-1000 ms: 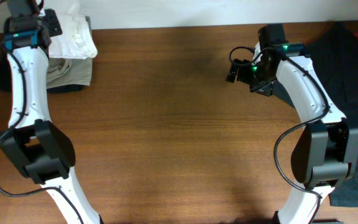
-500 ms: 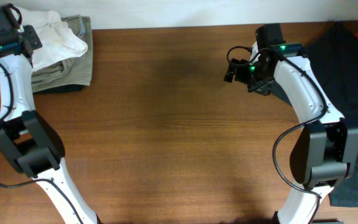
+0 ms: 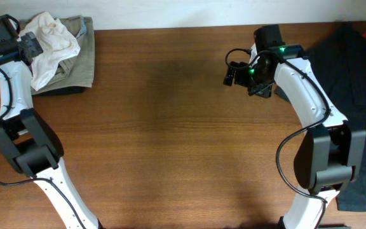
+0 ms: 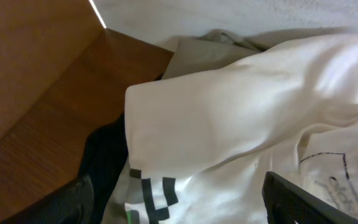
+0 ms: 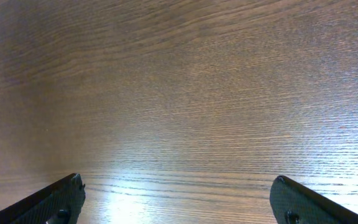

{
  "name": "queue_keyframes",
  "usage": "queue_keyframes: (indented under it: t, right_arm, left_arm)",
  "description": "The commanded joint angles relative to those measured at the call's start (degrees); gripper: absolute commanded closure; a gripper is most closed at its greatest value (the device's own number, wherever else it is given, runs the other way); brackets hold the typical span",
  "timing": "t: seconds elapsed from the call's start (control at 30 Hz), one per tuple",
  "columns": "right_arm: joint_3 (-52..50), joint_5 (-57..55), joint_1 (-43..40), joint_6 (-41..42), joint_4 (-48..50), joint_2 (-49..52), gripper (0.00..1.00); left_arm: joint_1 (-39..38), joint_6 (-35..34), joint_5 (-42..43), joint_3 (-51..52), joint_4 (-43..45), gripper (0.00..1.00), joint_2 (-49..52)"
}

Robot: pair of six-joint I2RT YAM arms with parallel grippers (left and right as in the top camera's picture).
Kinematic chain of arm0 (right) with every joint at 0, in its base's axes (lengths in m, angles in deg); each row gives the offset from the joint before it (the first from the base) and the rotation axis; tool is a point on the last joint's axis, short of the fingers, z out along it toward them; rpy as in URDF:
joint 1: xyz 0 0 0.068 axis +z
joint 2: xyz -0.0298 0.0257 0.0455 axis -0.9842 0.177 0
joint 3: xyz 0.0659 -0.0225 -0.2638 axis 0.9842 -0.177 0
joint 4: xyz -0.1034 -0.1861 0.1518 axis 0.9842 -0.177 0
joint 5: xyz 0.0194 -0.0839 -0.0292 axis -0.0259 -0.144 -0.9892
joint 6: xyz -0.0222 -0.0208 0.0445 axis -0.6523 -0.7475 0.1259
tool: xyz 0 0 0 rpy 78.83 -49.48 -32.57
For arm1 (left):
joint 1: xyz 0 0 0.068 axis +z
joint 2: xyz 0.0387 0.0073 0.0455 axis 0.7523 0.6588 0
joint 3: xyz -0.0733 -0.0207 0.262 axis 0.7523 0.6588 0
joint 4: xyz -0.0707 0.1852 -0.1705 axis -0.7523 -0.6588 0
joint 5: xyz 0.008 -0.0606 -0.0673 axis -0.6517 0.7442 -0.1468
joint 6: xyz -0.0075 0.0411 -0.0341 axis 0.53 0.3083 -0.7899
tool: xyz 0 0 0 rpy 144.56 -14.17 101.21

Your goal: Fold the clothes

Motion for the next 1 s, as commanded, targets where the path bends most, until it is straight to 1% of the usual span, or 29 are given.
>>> queue_keyframes:
  t: [0.0, 0.03, 0.07, 0.13, 0.17, 0.2, 0.23, 0.27, 0.33, 0.37, 0.47, 0.5, 0.53, 0.57, 0.63, 0.67, 0.7, 0.87, 0.97]
  right_arm:
    - [-0.2, -0.5, 0.5, 0.2, -0.2, 0.0, 0.01]
    - [-0.2, -0.5, 0.5, 0.2, -0.2, 0.2, 0.01]
    - [-0.2, -0.5, 0.6, 0.2, -0.2, 0.5, 0.01]
    - [-0.2, -0.5, 0.6, 0.2, -0.2, 1.0, 0.01]
    - [-0.2, -0.5, 0.5, 0.2, -0.2, 1.0, 0.01]
    - [-0.2, -0.5, 0.6, 0.2, -0.2, 1.2, 0.01]
    - [-0.2, -0.5, 0.5, 0.2, -0.2, 1.4, 0.01]
    - [-0.2, -0.5, 0.6, 0.2, -0.2, 1.5, 0.01]
    - [-0.2, -0.5, 0.6, 0.2, -0.1, 1.6, 0.01]
    - [-0.2, -0.5, 0.6, 0.2, -0.2, 1.6, 0.01]
    - [-0.2, -0.5, 0.6, 0.2, -0.3, 1.6, 0.01]
    - [-0.2, -0.5, 0.6, 0.2, -0.3, 1.6, 0.01]
    - [-0.2, -0.5, 0.6, 0.2, -0.3, 1.6, 0.01]
    - [-0.2, -0.5, 0.6, 0.2, -0.3, 1.6, 0.01]
    - [-0.2, -0.5, 0.6, 0.2, -0.4, 1.6, 0.02]
    - [-0.2, -0.5, 0.5, 0.2, -0.3, 1.6, 0.01]
    - [-0.2, -0.5, 0.5, 0.2, -0.3, 1.6, 0.01]
    - [-0.2, -0.5, 0.5, 0.2, -0.2, 1.6, 0.02]
    - [-0.2, -0.5, 0.6, 0.2, -0.2, 1.6, 0.01]
  left_arm:
    - [-0.8, 0.9, -0.5, -1.4, -3.8, 0.22, -6.7]
    - [-1.4, 0.9, 0.8, -1.4, -6.6, 0.27, -7.8]
    - [-2.1, 0.9, 4.2, -1.4, -9.7, 0.37, -8.7]
    - [-3.7, 0.6, 15.3, -1.4, -16.4, 0.46, -9.9]
    - [-4.3, 0.6, 18.9, -1.4, -18.6, 0.46, -9.9]
    - [-5.0, -0.1, 20.6, -1.4, -21.0, 0.47, -9.9]
    - [-6.3, -1.8, 20.6, -1.4, -25.0, 0.5, -9.8]
    - [-7.2, -2.0, 20.6, -1.4, -29.4, 0.52, -9.5]
    - [-8.0, -2.4, 20.3, -1.2, -36.2, 0.51, -9.3]
    - [-8.0, -3.4, 19.1, -1.1, -37.5, 0.51, -9.2]
    - [-7.9, -3.8, 13.4, 1.1, -35.7, 0.51, -9.2]
    - [-7.9, -3.8, 12.4, 2.3, -34.4, 0.51, -9.2]
    - [-7.9, -3.8, 12.4, 3.6, -33.0, 0.46, -8.9]
    - [-7.9, -3.6, 12.4, 4.9, -31.2, 0.45, -8.4]
    - [-7.8, -3.4, 12.2, 6.8, -28.5, 0.44, -7.4]
    - [-7.6, -3.3, 10.3, 7.0, -26.2, 0.45, -6.3]
    - [-7.5, -1.6, 10.3, 7.0, -24.0, 0.45, -5.5]
    - [-6.8, -1.7, 10.5, 7.0, -19.5, 0.45, -2.6]
    - [-6.8, -1.7, 13.1, 7.0, -16.4, 0.45, -0.9]
